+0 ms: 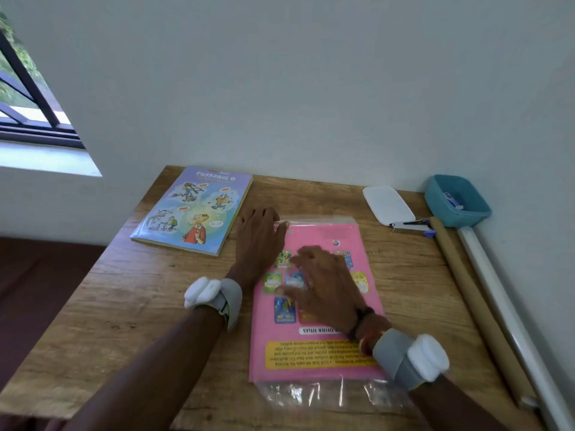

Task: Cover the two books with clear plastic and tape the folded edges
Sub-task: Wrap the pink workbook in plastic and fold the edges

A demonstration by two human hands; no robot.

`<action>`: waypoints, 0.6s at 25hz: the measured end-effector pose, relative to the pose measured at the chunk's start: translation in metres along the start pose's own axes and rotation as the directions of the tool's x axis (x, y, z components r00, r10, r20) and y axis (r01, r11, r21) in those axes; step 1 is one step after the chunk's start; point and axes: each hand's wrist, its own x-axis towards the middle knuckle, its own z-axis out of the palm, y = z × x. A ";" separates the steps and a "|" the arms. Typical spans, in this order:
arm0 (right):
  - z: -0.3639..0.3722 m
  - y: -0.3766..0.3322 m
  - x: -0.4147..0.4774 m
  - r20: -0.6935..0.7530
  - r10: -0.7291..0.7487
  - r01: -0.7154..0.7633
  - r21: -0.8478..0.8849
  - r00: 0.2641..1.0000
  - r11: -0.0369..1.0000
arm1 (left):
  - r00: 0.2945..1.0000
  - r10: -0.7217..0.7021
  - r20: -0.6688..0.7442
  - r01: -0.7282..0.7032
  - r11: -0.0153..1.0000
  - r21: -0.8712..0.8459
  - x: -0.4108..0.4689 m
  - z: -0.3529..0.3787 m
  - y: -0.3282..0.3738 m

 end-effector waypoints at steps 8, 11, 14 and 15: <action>0.014 -0.065 -0.064 0.145 -0.282 0.292 -0.054 0.948 0.955 | 0.994 0.089 0.058 -0.091 0.996 0.025 0.011 0.001 0.001; 0.017 -0.073 -0.064 0.136 -0.330 0.351 -0.185 0.934 0.918 | 0.990 0.117 0.075 -0.120 0.992 0.028 0.015 -0.001 0.000; 0.024 -0.076 -0.064 0.101 -0.380 0.394 -0.251 0.919 0.884 | 0.985 0.144 0.100 -0.149 0.988 0.040 0.016 0.000 -0.001; 0.028 -0.076 -0.065 0.069 -0.397 0.401 -0.262 0.915 0.878 | 0.982 0.154 0.105 -0.159 0.986 0.042 0.016 0.000 -0.001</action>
